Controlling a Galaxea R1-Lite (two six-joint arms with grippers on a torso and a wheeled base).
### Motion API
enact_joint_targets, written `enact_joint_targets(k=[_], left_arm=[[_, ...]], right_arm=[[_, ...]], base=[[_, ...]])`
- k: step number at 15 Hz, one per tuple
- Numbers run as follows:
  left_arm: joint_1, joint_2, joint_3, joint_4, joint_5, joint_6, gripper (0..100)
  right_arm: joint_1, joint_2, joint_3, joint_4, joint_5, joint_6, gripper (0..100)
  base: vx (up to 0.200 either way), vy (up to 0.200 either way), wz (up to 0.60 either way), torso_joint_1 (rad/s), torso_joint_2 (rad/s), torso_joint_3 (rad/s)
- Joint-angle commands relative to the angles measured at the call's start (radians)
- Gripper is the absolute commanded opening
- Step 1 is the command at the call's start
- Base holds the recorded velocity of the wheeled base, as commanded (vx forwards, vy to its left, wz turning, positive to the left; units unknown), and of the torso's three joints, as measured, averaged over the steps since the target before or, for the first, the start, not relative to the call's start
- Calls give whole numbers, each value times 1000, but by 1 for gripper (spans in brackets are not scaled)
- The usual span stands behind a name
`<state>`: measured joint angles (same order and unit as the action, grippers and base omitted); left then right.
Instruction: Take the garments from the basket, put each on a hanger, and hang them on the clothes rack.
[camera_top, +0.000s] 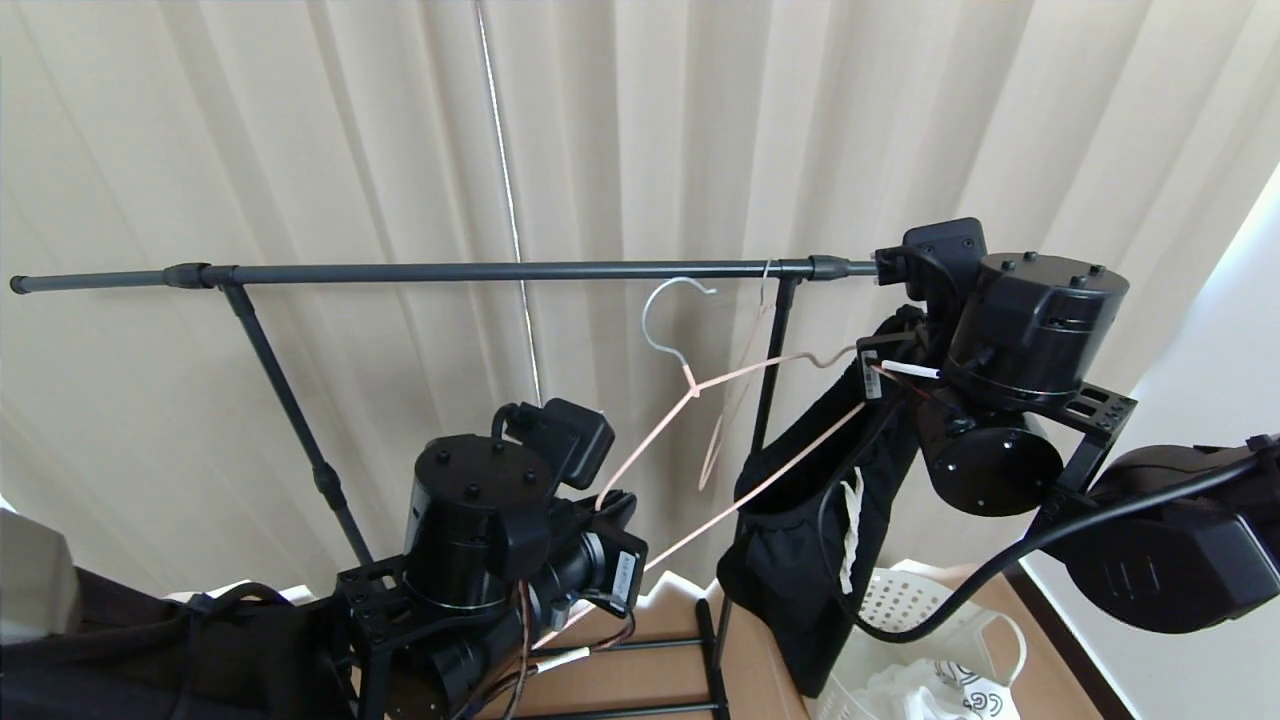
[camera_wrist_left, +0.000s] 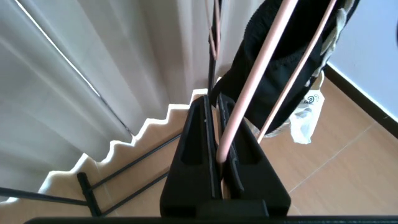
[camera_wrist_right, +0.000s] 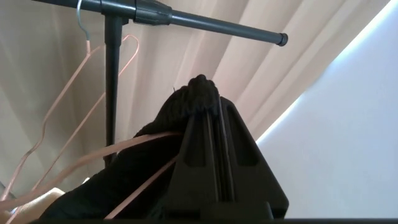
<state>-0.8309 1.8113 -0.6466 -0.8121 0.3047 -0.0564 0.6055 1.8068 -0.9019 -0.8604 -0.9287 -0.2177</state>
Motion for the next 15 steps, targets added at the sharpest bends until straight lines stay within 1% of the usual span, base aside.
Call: enact_joint_targets(k=[1, 3, 5, 8, 12, 15], left_arm=[[-34, 19, -16, -1, 2, -7, 0], [-42, 48, -28, -1, 13, -13, 0], [-47, 74, -56, -1, 33, -31, 0], [-47, 86, -74, -1, 39, -34, 0], [-45, 100, -88, -1, 39, -40, 0], [-44, 112, -90, -1, 39, -40, 0]], right_arm=[[13, -4, 5, 0, -1, 0, 0], [16, -11, 8, 0, -1, 1, 0], [37, -17, 14, 0, -21, 3, 0], [63, -23, 21, 0, -25, 3, 0], [115, -41, 31, 1, -30, 3, 0], [189, -53, 49, -2, -30, 3, 0]], base=[[0, 0, 0, 0, 0, 0], [0, 0, 0, 0, 0, 0], [0, 0, 0, 0, 0, 0], [0, 0, 0, 0, 0, 0], [0, 0, 0, 0, 0, 0], [0, 0, 0, 0, 0, 0]])
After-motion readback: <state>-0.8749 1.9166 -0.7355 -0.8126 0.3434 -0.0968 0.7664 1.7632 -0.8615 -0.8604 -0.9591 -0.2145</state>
